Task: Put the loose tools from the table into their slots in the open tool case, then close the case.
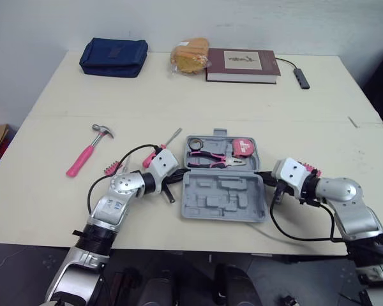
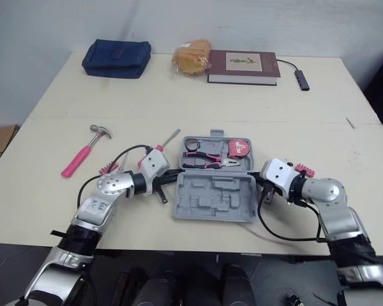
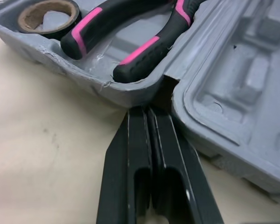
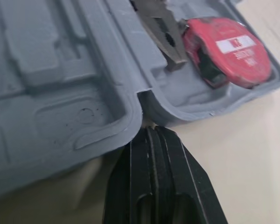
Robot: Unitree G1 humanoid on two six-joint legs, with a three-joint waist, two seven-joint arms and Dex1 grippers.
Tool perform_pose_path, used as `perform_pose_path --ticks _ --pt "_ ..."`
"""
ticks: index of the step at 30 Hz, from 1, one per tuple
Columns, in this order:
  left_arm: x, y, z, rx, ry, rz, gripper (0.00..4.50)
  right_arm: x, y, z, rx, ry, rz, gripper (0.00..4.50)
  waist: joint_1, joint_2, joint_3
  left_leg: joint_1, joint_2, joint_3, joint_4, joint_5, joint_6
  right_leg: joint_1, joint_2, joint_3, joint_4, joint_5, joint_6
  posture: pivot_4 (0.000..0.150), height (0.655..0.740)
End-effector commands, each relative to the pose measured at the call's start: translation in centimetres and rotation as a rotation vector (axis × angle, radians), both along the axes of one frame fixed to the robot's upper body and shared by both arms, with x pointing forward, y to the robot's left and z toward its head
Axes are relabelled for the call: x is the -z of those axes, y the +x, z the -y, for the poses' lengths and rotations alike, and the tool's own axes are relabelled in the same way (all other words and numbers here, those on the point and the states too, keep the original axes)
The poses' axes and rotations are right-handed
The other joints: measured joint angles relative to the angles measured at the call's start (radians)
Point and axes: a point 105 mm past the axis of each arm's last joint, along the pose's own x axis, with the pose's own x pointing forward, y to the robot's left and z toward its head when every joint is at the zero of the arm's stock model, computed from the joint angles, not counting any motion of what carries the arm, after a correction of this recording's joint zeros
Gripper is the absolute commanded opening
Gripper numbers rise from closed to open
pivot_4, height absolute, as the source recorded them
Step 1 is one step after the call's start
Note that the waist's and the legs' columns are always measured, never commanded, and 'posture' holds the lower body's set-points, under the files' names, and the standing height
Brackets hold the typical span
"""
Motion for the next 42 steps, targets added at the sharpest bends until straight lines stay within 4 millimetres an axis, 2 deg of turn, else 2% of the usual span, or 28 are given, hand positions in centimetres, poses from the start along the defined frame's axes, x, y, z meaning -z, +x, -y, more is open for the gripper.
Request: perform_pose_path --ticks 1,6,11,15,19,23,26,27,28,29,30,33,35,36,37,38,39,42 --pt "0.1 -1.5 1.3 0.122 0.012 -0.001 0.04 -0.7 -2.1 -2.0 -0.076 0.038 -0.012 0.00 0.004 0.000 0.000 0.000 0.000 0.000 0.000 0.000 0.000 0.000 0.000 0.000 0.000 0.000 0.000 0.150 0.7400" --pt "0.7 -2.7 0.7 0.146 0.029 -0.036 0.04 0.3 -3.5 -1.8 -0.035 0.034 -0.038 0.00 0.009 0.000 0.000 0.001 0.001 0.000 0.000 0.000 0.000 0.000 0.000 0.000 0.000 0.000 0.000 0.150 0.7400" --pt "1.1 -3.6 0.8 0.176 0.043 -0.070 0.04 0.3 -3.3 -1.4 -0.001 0.009 -0.008 0.00 0.012 0.000 0.000 0.001 0.001 0.000 0.000 0.000 0.000 0.001 0.000 0.000 0.000 0.000 0.000 0.150 0.7400" --pt "1.5 -3.3 0.3 0.097 0.047 -0.054 0.04 0.7 -3.0 -0.6 0.003 -0.038 -0.001 0.00 0.012 0.000 0.000 0.002 0.001 0.000 0.000 0.000 0.000 0.001 0.000 0.001 0.000 0.000 0.000 0.150 0.7400" --pt "1.8 -3.8 -0.2 0.088 0.048 -0.055 0.04 0.6 -2.9 0.1 0.009 -0.052 0.004 0.00 0.017 0.000 0.000 0.002 0.001 0.000 0.000 0.000 0.000 0.002 0.000 0.001 0.000 0.000 0.000 0.150 0.7400" --pt "0.9 -4.1 -1.5 0.081 0.048 -0.024 0.04 -0.1 -3.0 1.8 0.035 -0.066 0.033 0.00 0.019 0.000 0.000 0.002 0.001 0.000 0.000 -0.001 0.000 0.002 0.000 0.001 -0.001 0.000 0.000 0.150 0.7400" --pt "-1.3 -4.5 -3.2 0.087 -0.010 0.021 0.04 -1.8 -4.0 3.0 0.047 -0.021 0.061 0.00 0.023 0.000 0.000 0.002 0.001 0.000 0.000 -0.001 0.000 0.002 0.000 0.001 -0.001 0.000 0.000 0.150 0.7400" --pt "-2.5 -4.4 -4.5 0.058 -0.039 0.026 0.04 -2.7 -4.7 3.7 0.046 -0.016 0.079 0.00 0.024 0.000 0.000 0.001 0.001 -0.001 0.000 -0.001 0.000 0.001 0.000 0.000 -0.001 0.000 0.000 0.150 0.7400" --pt "-3.8 -4.4 -5.8 0.039 -0.069 0.037 0.00 -3.5 -5.5 4.5 0.052 -0.013 0.097 0.65 0.025 0.000 0.000 0.000 0.001 -0.002 0.000 -0.001 0.000 0.001 -0.001 0.000 -0.002 0.000 0.000 0.150 0.7400" --pt "-4.6 -4.6 -7.2 0.025 -0.082 0.031 0.54 -4.1 -6.3 5.3 0.064 -0.013 0.115 1.04 0.024 0.000 0.000 0.000 0.001 -0.002 0.000 -0.001 0.000 0.001 0.000 0.000 -0.002 0.000 0.000 0.150 0.7400" --pt "-5.1 -4.9 -8.3 0.016 -0.073 0.036 0.79 -4.7 -6.9 5.9 0.082 -0.009 0.133 1.42 0.024 0.000 0.000 -0.001 0.001 -0.003 0.000 -0.001 0.000 0.001 -0.001 0.000 -0.002 0.000 0.000 0.150 0.7400" --pt "-6.0 -5.6 -12.5 -0.029 -0.042 0.070 2.18 -5.8 -8.9 8.3 0.163 -0.026 0.172 2.96 0.021 0.000 0.000 0.001 0.001 -0.002 -0.001 -0.001 -0.001 0.001 0.000 0.000 -0.002 0.000 -0.001 0.150 0.7400" --pt "-6.7 -5.6 -14.4 -0.084 -0.069 0.104 3.17 -6.0 -9.7 9.3 0.201 -0.040 0.183 4.14 0.021 0.001 0.000 0.002 0.002 0.000 -0.002 -0.003 0.000 0.002 0.000 0.001 -0.003 0.000 -0.001 0.150 0.7400" --pt "-7.1 -5.4 -15.8 -0.130 -0.095 0.119 3.64 -6.1 -10.2 10.0 0.234 -0.037 0.181 4.50 0.021 0.001 0.000 0.003 0.002 0.000 -0.002 -0.003 0.000 0.003 0.000 0.001 -0.004 0.000 -0.001 0.150 0.7400" --pt "-7.4 -5.2 -21.0 -0.326 -0.118 0.164 4.09 -5.9 -11.5 11.9 0.308 -0.029 0.185 4.50 0.021 0.001 0.000 0.004 0.002 0.001 -0.002 -0.004 0.001 0.003 -0.001 0.002 -0.007 0.000 -0.001 0.150 0.7400" --pt "-7.3 -5.9 -25.3 -0.481 -0.125 0.181 4.48 -5.8 -12.8 13.7 0.382 -0.019 0.198 4.50 0.022 0.001 0.000 0.004 0.002 0.001 -0.002 -0.004 0.000 0.003 -0.001 0.002 -0.007 0.000 -0.001 0.150 0.7400" --pt "-7.3 -6.6 -28.0 -0.575 -0.125 0.193 4.48 -5.7 -13.7 14.9 0.429 -0.014 0.208 4.50 0.021 0.000 0.000 0.004 0.004 0.001 -0.002 -0.005 -0.001 0.002 -0.001 0.002 -0.007 -0.001 -0.002 0.150 0.7400" --pt "-7.7 -7.6 -31.6 -0.699 -0.112 0.227 4.48 -5.2 -14.9 16.5 0.501 0.014 0.211 4.50 0.016 -0.001 0.000 0.004 0.010 0.003 -0.005 -0.009 -0.005 0.000 0.003 0.000 -0.004 -0.004 -0.007 0.150 0.7400"
